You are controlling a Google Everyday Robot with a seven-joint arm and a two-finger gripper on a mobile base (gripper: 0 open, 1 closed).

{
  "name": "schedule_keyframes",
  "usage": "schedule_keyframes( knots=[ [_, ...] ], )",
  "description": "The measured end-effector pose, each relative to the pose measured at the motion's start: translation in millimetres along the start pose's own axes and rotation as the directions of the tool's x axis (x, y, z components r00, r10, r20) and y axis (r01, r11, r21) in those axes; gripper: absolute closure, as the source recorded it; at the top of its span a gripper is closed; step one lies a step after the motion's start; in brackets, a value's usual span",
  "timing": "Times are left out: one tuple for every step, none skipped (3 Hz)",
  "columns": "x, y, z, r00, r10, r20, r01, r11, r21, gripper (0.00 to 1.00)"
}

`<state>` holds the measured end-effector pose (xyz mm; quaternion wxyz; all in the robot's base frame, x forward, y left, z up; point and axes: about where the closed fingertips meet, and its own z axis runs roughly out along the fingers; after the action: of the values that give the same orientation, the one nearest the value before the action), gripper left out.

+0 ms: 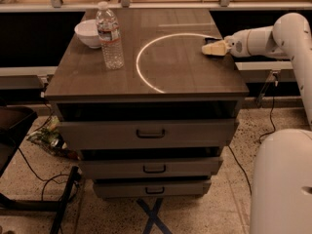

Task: Move rxbar blueberry near water bottle

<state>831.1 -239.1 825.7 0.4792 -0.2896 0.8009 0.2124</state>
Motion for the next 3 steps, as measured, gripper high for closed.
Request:
schedule_keyframes(
  knots=[
    [-0.8, 0.1, -0.4, 1.000, 0.000, 0.000, 0.000, 1.0000, 0.000, 1.00],
    [-3.9, 0.5, -1.7, 1.000, 0.000, 0.000, 0.000, 1.0000, -0.001, 1.00],
    [-4.3, 0.5, -1.9, 1.000, 0.000, 0.000, 0.000, 1.0000, -0.001, 1.00]
  ],
)
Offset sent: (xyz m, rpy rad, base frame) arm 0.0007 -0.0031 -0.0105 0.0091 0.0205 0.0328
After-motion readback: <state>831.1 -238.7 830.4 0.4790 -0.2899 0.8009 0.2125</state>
